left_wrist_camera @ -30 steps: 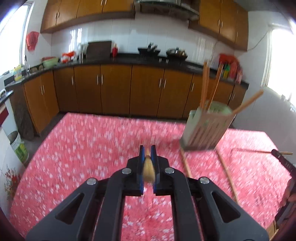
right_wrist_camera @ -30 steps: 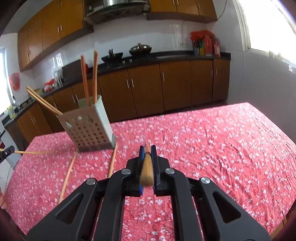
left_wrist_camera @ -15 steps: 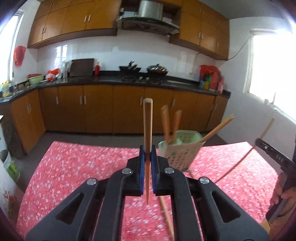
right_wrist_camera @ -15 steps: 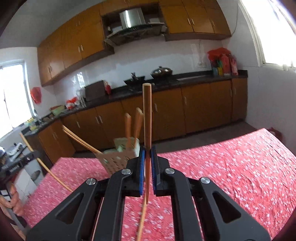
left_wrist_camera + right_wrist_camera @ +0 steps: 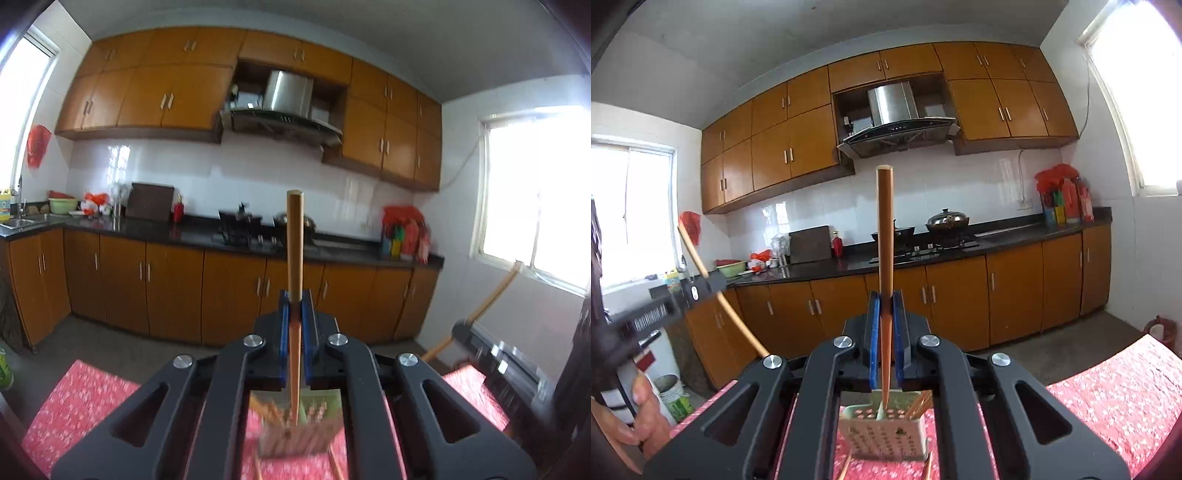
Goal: Organize utensils
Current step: 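Lift the left tool's chopstick upright over the holder while the right tool does likewise, then open the left tool over the holder while the right tool opens too, then move the left tool back to the last chopsticks while the right tool returns too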
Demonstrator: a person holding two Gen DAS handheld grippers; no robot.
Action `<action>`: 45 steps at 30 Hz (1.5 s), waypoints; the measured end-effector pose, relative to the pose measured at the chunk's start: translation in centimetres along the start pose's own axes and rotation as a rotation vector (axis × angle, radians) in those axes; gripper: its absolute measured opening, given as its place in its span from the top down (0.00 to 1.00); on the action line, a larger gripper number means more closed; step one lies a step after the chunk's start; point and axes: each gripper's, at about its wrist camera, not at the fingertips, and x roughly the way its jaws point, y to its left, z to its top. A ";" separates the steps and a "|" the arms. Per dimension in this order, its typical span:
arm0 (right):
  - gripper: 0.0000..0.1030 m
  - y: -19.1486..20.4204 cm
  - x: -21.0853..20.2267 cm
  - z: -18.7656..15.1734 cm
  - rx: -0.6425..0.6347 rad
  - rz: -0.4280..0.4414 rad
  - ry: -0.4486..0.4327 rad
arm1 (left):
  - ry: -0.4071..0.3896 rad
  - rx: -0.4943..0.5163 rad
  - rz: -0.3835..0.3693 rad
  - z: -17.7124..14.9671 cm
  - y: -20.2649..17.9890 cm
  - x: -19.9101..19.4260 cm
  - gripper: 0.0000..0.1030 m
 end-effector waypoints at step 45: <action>0.71 -1.6 -0.2 -23.1 0.050 -0.062 0.761 | 0.619 -0.055 0.114 -24.4 9.8 -2.1 0.66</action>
